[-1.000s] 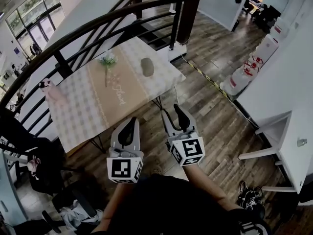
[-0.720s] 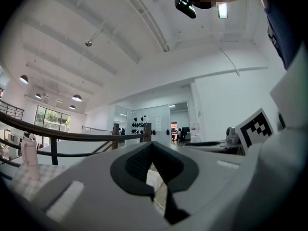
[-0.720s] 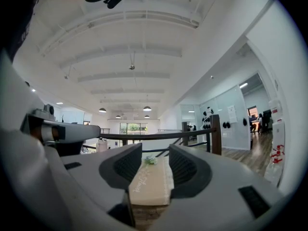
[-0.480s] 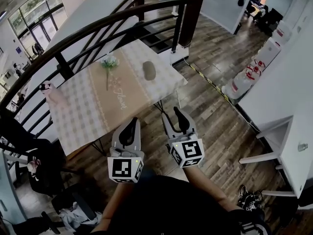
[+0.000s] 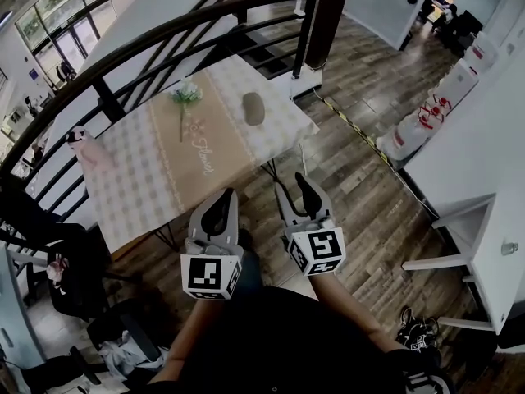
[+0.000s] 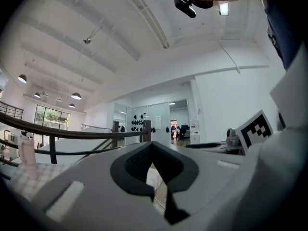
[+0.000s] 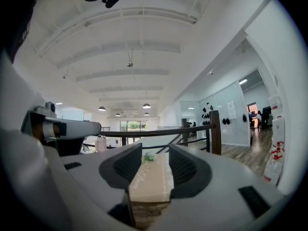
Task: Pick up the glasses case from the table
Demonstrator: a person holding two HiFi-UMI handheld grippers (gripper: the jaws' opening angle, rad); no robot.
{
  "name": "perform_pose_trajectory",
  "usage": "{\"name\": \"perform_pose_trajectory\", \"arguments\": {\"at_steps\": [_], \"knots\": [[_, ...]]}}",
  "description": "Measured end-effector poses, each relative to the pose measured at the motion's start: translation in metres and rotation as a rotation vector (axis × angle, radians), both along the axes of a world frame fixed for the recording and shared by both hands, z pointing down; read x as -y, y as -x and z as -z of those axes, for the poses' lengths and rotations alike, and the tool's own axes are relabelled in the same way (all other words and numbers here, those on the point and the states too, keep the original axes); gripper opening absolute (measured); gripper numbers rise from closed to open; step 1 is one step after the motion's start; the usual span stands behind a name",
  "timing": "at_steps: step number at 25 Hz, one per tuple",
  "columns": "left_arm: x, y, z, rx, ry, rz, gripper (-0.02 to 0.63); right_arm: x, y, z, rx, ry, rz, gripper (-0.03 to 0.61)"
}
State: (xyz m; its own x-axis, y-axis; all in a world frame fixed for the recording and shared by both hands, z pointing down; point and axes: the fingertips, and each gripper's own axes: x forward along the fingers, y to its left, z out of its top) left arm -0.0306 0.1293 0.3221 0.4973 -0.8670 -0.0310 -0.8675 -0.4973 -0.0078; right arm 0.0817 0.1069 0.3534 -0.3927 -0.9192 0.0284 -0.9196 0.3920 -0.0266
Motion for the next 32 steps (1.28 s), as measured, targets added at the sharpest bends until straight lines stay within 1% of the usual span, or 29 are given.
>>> {"name": "perform_pose_trajectory", "arguments": {"at_steps": [9, 14, 22, 27, 32], "knots": [[0.044, -0.001, -0.005, -0.016, 0.008, -0.007, 0.011, 0.040, 0.002, 0.002, -0.033, -0.009, 0.012, 0.143], [0.080, -0.001, -0.008, -0.011, 0.012, -0.010, 0.011, 0.076, -0.002, -0.005, -0.025, 0.003, -0.004, 0.143], [0.163, -0.003, -0.015, -0.013, 0.036, -0.017, 0.011, 0.156, -0.006, -0.020, -0.038, 0.035, -0.021, 0.143], [0.217, 0.006, -0.022, -0.014, 0.065, -0.008, 0.011, 0.211, -0.002, -0.025, -0.052, 0.045, -0.029, 0.143], [0.267, 0.011, -0.029, -0.013, 0.084, -0.019, 0.011, 0.259, 0.003, -0.035, -0.062, 0.062, -0.038, 0.143]]}}
